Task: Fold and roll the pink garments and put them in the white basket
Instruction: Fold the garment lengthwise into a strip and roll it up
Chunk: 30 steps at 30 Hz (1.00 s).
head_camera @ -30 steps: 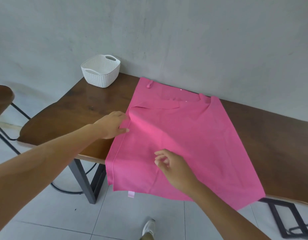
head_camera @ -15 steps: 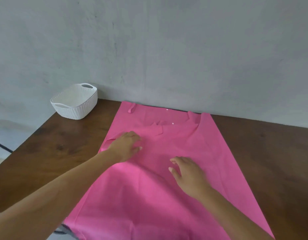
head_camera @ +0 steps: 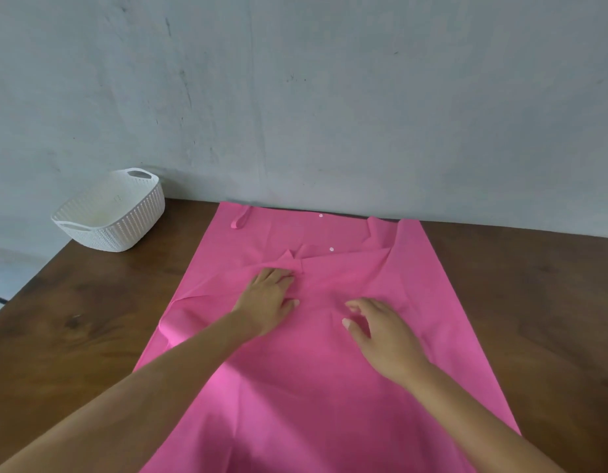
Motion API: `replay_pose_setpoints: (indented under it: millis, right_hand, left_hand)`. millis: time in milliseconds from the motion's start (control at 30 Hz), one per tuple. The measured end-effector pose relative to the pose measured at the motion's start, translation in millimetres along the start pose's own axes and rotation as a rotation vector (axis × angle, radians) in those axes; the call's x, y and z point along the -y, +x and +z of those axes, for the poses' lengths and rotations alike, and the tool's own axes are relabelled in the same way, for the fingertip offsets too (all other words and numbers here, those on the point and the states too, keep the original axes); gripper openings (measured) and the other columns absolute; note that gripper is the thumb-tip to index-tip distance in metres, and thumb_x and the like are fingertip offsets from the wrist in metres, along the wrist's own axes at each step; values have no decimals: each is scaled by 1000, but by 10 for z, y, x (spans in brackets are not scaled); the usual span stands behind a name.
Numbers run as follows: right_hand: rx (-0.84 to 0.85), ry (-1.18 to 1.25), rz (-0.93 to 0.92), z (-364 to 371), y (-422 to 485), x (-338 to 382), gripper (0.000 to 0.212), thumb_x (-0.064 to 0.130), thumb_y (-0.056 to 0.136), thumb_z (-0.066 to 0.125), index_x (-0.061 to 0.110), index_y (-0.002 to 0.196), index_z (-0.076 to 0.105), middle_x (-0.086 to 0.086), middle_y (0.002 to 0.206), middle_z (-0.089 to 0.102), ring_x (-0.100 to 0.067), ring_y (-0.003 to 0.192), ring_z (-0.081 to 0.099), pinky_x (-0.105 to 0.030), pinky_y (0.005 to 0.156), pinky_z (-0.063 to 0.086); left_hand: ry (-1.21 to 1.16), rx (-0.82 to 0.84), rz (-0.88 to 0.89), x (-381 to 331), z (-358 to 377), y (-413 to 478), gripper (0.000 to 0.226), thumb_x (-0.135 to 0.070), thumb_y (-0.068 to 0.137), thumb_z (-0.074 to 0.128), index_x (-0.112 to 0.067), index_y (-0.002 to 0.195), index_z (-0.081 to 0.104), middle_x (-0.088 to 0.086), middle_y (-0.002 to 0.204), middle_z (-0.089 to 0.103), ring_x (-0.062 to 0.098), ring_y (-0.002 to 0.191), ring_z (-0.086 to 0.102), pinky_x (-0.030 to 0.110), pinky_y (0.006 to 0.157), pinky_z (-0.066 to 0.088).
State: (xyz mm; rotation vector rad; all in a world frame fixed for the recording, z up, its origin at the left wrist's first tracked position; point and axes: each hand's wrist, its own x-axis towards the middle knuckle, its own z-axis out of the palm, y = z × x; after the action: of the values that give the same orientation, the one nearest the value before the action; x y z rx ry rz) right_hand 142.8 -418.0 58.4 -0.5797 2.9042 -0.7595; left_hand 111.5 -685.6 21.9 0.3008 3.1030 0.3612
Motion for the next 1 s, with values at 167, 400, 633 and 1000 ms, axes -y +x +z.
replay_pose_setpoints:
  millis: [167,400,633,1000]
  right_hand:
    - [-27,1,-36,-50,354,50,36,39,103,49,24,135,57,10,131,59,-8,124,49,-30,104,43]
    - [-94,3,-131,-59,1023,393,32,31,100,58,19,130,60,0,131,60,-20,126,49,-38,106,42]
    - [-43,-66,-203,119,1609,860,35,29,99,59,16,131,58,-2,131,60,-22,126,49,-38,106,41]
    - [107,-26,-195,557,2742,1555,28,20,99,58,14,126,63,-6,126,64,-23,116,59,-37,99,47]
  left_hand:
    - [-231,-211,-31,42,-211,-55,31,-25,97,64,-10,124,66,6,126,64,25,115,59,33,105,44]
    - [-605,-415,-330,317,-711,-142,22,-24,81,84,-22,76,64,-18,62,59,-1,61,55,10,55,37]
    - [-691,-450,-419,874,-924,-107,34,-21,78,88,-21,100,62,0,87,63,17,75,61,22,65,48]
    - [-886,-275,-789,1693,-837,248,42,-19,77,90,-6,112,72,-6,86,65,10,81,60,22,69,45]
